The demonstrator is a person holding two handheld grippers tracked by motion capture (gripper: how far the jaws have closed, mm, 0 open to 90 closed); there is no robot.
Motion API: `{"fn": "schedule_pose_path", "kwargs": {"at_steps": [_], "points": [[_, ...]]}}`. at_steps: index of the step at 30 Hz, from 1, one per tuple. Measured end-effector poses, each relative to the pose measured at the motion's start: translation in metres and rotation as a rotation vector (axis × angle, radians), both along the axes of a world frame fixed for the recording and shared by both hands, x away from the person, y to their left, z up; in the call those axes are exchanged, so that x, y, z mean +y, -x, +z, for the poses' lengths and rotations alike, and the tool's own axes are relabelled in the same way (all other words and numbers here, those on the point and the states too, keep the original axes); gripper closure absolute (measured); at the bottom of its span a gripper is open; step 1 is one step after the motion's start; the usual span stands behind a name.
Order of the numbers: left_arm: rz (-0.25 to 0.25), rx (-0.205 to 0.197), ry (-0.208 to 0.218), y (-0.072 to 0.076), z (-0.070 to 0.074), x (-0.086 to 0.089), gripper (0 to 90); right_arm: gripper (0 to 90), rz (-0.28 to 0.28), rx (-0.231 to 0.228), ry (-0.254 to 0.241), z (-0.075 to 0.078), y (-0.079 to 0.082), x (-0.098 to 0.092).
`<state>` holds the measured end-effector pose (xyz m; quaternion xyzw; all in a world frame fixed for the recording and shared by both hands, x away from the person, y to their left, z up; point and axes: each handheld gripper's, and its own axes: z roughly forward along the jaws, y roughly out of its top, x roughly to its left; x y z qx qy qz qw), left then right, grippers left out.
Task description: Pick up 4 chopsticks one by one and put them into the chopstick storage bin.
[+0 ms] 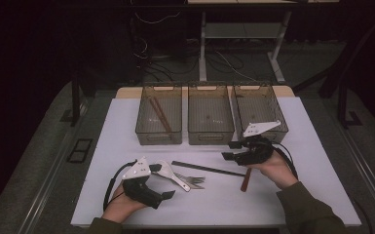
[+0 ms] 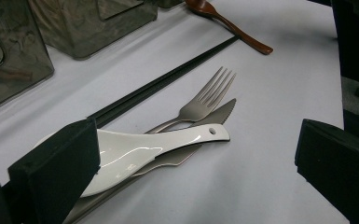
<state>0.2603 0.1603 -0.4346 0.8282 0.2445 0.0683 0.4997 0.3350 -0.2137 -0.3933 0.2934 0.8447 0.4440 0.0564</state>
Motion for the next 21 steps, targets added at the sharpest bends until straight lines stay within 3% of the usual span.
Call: {"fn": "schedule_pose_path", "kwargs": {"at_steps": [9, 13, 14, 15, 21], "points": [[-0.001, 0.004, -0.001, 0.0, 0.0, 0.0, 0.0, 49.9, 0.005, 0.008, 0.003, -0.007, 0.013, -0.012], [-0.002, 0.001, -0.01, 0.0, 0.0, 0.0, 0.0, 62.4, 0.004, 0.002, 0.016, -0.012, 0.016, -0.015], [-0.001, 0.001, -0.011, 0.0, 0.0, 0.0, 0.0, 70.2, 0.003, 0.004, 0.027, -0.015, 0.015, -0.015], [-0.001, 0.001, -0.012, 0.0, 0.0, 0.0, 0.0, 70.2, 0.003, 0.004, 0.027, -0.015, 0.015, -0.015], [0.002, 0.001, -0.009, 0.001, 0.0, 0.001, 0.0, 88.2, 0.041, 0.011, 0.107, -0.023, 0.015, -0.006]]}}
